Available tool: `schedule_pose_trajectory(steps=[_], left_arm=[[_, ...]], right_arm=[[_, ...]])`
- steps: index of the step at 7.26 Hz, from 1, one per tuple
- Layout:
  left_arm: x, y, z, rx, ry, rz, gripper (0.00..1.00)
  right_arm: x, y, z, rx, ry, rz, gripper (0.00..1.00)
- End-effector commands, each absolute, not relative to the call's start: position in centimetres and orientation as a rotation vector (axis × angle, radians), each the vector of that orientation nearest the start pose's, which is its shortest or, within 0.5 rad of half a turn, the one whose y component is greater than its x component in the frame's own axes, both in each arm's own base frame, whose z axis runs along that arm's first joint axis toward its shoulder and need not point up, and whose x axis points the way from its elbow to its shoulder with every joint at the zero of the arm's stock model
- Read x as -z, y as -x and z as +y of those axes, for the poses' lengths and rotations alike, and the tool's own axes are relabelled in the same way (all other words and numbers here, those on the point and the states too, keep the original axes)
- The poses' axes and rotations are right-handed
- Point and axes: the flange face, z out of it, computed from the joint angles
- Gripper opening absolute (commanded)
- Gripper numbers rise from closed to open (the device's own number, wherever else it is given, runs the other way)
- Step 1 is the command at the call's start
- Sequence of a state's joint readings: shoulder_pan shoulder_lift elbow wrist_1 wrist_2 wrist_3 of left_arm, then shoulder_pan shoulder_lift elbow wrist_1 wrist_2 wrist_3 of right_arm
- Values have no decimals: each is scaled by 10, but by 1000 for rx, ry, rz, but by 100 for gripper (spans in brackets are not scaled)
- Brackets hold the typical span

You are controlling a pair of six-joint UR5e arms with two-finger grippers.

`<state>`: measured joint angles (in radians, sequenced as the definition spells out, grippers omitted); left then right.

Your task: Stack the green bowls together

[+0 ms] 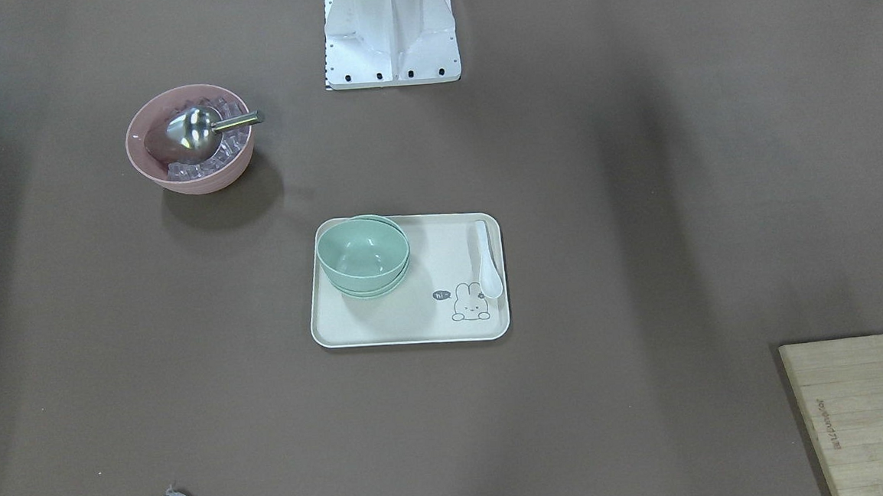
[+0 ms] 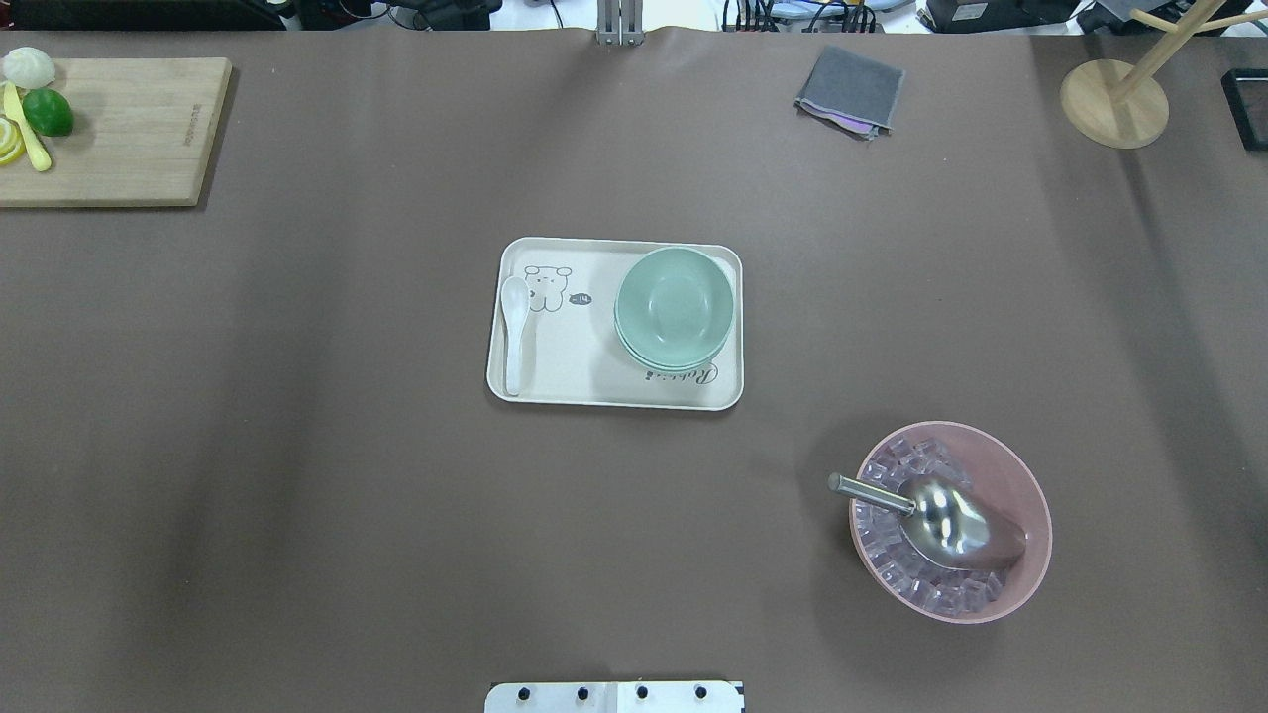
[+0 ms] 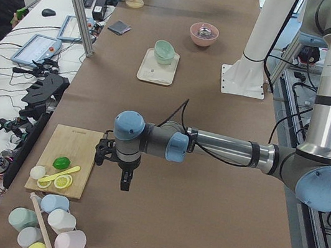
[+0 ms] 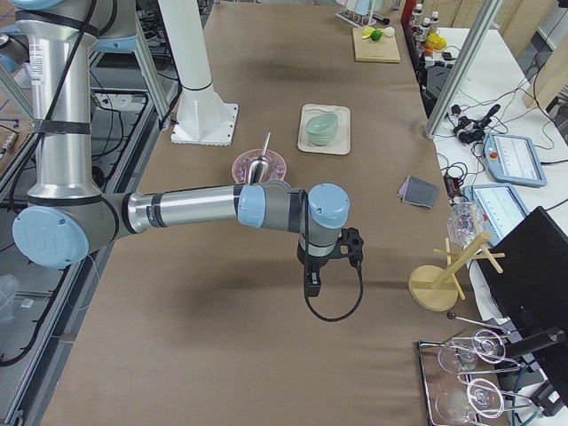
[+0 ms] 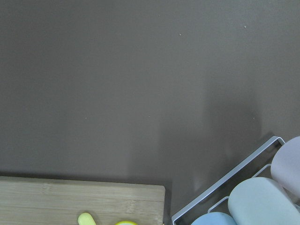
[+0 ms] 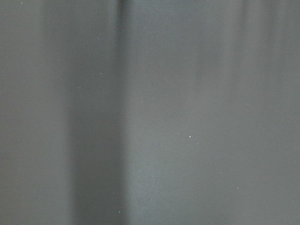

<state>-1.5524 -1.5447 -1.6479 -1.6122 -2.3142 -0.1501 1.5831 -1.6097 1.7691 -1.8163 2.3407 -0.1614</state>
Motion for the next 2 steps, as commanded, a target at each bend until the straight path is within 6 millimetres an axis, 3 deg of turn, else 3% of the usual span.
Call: schedule_pose_trajectory(steps=[1, 2], left_arm=[[-632, 57, -488, 92, -25, 745, 98], [-631, 57, -488, 91, -26, 749, 98]], right_arm=[[-605, -70, -463, 108, 15, -774, 100], [-604, -70, -464, 109, 13, -774, 100]])
